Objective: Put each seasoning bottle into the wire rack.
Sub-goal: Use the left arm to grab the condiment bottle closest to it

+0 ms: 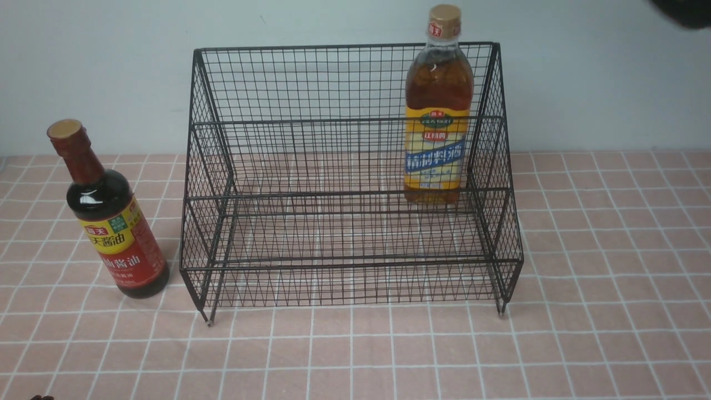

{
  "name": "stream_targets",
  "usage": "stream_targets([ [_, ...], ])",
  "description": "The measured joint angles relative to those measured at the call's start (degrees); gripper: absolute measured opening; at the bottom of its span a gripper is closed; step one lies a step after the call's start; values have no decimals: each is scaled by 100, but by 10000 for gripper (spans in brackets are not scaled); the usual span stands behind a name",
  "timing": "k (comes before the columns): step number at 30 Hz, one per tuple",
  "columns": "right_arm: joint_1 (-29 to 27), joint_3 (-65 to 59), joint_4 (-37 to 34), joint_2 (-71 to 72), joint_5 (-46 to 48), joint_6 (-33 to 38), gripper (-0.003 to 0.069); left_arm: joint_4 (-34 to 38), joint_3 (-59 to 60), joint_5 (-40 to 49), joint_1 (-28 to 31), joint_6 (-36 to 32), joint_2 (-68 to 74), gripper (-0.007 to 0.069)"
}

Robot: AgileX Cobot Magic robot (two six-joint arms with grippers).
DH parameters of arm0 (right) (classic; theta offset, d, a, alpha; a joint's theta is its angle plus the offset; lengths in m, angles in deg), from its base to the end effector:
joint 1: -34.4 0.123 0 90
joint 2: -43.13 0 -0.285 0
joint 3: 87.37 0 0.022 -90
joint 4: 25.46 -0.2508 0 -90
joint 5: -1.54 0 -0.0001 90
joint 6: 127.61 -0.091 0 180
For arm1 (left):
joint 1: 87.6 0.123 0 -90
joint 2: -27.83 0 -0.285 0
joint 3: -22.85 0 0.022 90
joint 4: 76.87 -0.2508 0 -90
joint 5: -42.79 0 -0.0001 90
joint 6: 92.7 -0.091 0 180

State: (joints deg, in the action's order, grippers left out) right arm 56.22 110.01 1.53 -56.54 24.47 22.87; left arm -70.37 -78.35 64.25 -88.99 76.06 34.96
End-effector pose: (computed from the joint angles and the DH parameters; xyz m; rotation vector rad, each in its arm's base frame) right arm 0.3594 0.1265 0.4392 -0.1458 1.7903 0.1680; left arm 0.0525 -0.0051 0.1710 0.1359 1.8669 0.0069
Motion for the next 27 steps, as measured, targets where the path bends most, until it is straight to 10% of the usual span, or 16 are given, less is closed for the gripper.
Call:
stream_targets([
  [7, 0, 9, -321, 1404, 2434, 953, 20, 0, 0, 0, 0, 0, 0, -7],
  [15, 0, -77, -1410, 2983, 4534, 1671, -12, 0, 0, 0, 0, 0, 0, -7],
  [27, 0, -2443, -3528, 5555, 3468, 1846, -13, 0, 0, 0, 0, 0, 0, -7],
])
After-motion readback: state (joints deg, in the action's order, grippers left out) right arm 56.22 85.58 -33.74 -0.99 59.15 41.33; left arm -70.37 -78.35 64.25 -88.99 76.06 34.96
